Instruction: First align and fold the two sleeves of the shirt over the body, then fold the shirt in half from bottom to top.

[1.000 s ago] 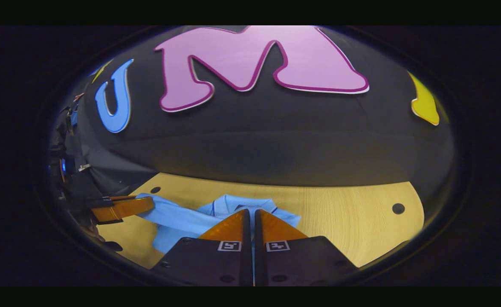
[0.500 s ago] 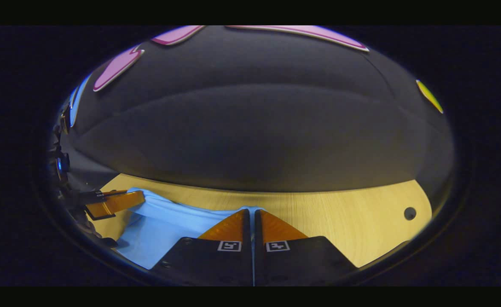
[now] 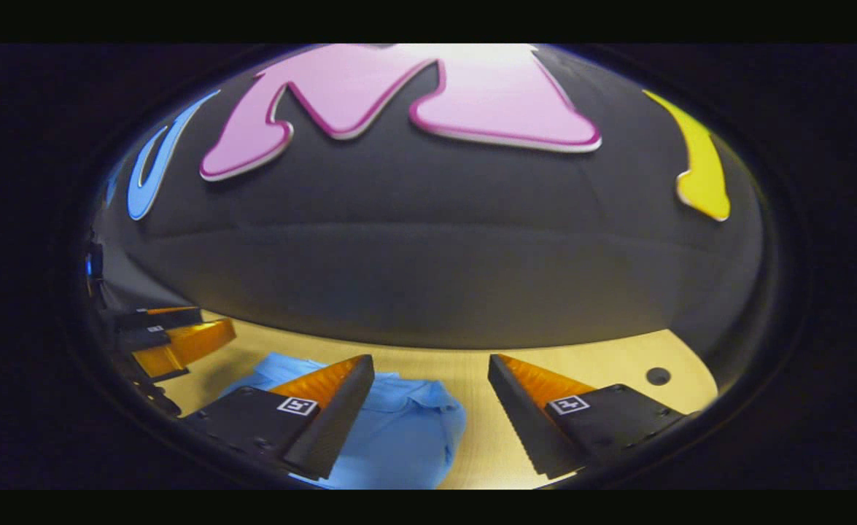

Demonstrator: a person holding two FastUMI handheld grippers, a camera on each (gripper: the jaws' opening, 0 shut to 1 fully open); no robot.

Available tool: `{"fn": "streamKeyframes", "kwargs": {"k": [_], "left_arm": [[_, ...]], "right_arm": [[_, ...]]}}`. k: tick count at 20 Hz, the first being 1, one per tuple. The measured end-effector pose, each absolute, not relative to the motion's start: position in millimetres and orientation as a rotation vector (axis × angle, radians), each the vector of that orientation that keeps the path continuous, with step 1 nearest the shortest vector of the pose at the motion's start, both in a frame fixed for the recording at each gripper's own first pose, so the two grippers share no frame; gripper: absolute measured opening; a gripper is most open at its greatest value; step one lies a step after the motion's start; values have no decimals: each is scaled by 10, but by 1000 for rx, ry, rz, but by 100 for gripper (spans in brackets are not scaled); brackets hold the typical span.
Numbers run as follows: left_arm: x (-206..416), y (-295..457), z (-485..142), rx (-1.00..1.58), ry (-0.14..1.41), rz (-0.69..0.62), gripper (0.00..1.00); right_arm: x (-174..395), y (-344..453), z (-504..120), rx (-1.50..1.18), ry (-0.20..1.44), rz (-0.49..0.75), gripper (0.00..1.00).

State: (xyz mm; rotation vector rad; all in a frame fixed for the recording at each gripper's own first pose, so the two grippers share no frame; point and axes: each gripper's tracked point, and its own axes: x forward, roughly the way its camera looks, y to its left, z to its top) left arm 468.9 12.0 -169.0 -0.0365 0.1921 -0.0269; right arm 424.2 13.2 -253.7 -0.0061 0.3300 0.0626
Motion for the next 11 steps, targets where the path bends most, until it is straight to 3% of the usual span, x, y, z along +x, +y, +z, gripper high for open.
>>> {"fn": "streamKeyframes", "kwargs": {"k": [4,6,7,8,11], "left_arm": [[3827,-36,-971,-24,73,-69,97],[3354,-133,-636,-59,34,-103,97],[3097,-144,-482,-69,13,-114,97],[2842,-146,-328,-66,-7,-119,97],[2041,-163,20,-31,-44,-112,97]], "right_arm": [[3639,60,-1743,-67,213,25,98],[3209,63,-1374,-83,186,21,98],[2991,84,-1181,-75,171,21,93],[2755,98,-996,-68,154,18,98],[2012,155,-496,-58,116,12,97]]}}
